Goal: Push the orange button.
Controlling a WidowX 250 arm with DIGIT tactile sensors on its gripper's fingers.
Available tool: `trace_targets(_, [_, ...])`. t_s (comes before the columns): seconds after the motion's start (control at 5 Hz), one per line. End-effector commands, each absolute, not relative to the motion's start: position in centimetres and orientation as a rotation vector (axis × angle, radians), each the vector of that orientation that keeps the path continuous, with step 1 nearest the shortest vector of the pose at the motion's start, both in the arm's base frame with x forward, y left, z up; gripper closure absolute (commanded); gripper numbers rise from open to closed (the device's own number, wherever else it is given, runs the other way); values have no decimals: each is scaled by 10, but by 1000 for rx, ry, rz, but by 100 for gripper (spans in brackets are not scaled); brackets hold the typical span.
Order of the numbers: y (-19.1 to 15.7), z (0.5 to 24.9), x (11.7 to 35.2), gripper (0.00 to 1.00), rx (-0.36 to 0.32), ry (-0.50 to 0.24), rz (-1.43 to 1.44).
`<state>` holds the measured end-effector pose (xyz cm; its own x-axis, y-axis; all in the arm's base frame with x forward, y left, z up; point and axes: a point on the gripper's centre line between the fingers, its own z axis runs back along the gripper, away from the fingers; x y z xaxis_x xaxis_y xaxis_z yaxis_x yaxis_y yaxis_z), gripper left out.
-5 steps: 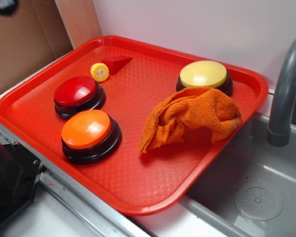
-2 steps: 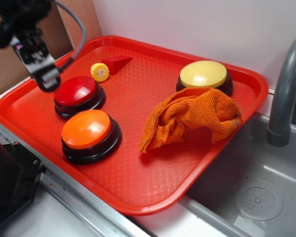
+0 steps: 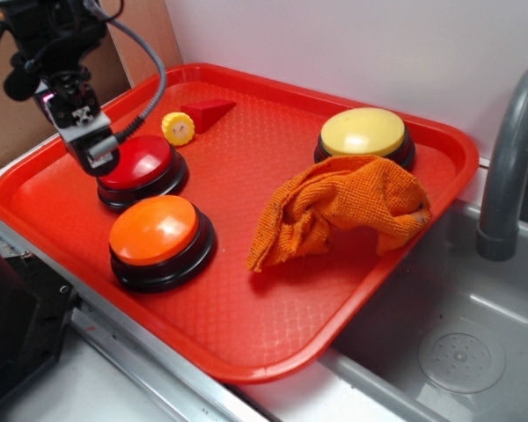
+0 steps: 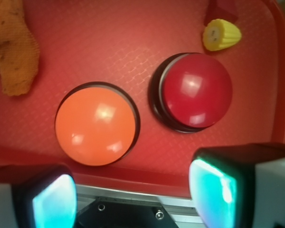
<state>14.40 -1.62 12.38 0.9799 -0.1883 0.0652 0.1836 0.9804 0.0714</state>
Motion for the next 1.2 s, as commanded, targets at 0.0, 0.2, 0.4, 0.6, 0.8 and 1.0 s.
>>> trace_targets(0.0, [-14, 81, 145, 0, 51, -83, -211])
trace_targets(0.2, [-16, 47, 147, 0, 36, -90, -200])
trace_targets(0.4, [-25, 35, 155, 0, 32, -68, -228])
trace_targets(0.6, [-27, 39, 163, 0, 34, -44, -238])
trace_targets(0.8, [-27, 60, 165, 0, 38, -35, -271])
trace_targets(1.0, [-21, 99, 163, 0, 34, -61, -271])
